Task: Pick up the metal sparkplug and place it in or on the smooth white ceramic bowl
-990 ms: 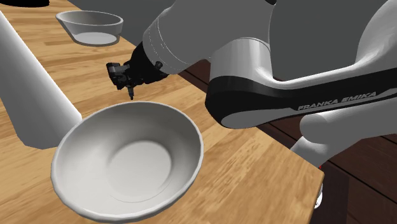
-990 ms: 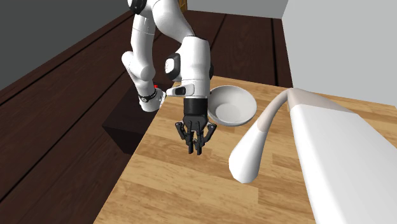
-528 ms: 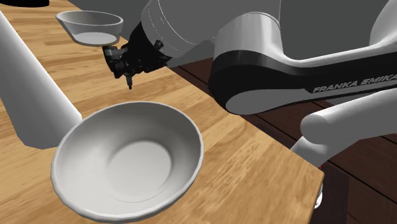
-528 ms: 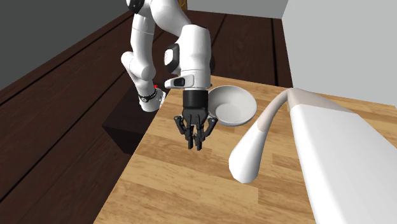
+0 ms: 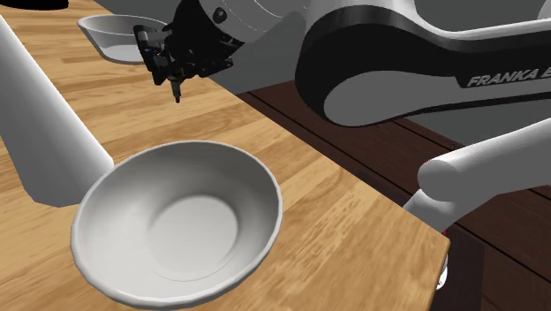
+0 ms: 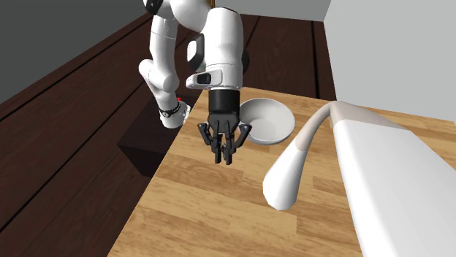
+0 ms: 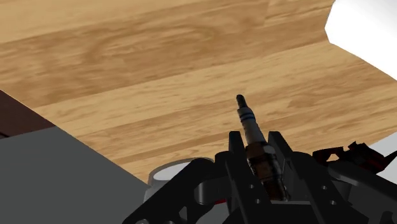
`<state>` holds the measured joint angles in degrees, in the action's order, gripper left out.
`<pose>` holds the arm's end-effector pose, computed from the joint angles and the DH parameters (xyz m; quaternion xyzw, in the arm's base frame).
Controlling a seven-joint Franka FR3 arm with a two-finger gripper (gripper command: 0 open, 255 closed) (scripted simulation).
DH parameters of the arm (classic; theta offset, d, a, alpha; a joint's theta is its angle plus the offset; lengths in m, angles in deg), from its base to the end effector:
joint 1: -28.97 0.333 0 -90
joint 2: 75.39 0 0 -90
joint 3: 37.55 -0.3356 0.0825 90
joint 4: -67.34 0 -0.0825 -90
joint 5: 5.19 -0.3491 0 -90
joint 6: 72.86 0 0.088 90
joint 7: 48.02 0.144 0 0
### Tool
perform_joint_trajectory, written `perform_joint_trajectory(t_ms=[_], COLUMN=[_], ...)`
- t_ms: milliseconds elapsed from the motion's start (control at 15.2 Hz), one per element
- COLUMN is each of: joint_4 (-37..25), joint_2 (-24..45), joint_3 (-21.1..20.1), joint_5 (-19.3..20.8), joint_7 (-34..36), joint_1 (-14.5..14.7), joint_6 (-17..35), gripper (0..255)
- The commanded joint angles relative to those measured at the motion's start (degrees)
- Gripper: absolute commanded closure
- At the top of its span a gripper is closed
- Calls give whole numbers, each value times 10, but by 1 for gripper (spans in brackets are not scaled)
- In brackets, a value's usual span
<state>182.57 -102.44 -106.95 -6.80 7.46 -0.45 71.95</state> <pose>0.3545 0.4247 0.5858 -0.9194 0.0767 -0.3701 0.1092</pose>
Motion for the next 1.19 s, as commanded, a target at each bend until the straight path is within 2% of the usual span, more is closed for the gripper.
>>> perform_joint_trajectory(t_ms=[0,726,1122], joint_4=[-14,-96,-87], joint_2=[1,13,-49], joint_3=[6,25,37], joint_5=[0,2,-24], joint_7=[-4,-23,19], joint_1=[3,2,65], joint_6=[-16,-92,-135], gripper=[255,255,255])
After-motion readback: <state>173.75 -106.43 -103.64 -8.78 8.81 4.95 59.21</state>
